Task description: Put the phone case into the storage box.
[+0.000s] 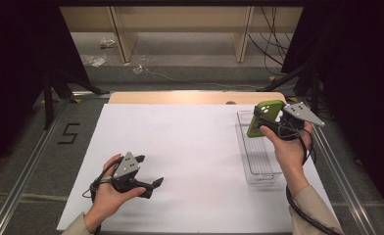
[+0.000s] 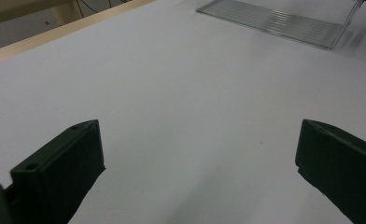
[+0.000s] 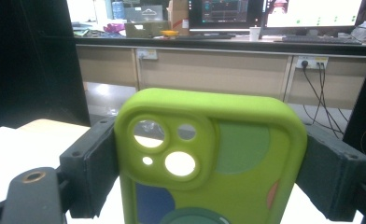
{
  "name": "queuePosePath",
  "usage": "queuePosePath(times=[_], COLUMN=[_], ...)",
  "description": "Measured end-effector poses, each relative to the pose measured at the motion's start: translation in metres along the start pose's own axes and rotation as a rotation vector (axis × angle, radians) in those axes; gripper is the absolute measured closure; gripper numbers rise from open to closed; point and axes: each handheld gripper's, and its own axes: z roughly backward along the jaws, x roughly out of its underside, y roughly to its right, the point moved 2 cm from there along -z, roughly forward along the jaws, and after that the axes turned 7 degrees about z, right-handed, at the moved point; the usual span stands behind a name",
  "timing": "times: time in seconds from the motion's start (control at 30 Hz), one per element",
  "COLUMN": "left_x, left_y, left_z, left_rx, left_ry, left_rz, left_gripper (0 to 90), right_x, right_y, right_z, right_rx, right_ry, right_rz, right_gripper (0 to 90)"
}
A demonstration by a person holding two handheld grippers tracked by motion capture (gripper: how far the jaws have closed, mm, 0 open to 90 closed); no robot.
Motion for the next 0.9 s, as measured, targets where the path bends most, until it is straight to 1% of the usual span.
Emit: queuePosePath(times=[0.9], left_x=[0.0], left_y=[0.0], left_z=[0.0], left_rx=[0.001], left_ry=[0.0], left_rz=[-0.001], left_gripper=[0.5], right_x=[0.003], right_y=[0.001], right_z=[-0.014], right_rx=[0.014], right_ry=[-0.004], right_rz=[0.003], right_gripper=[16.8])
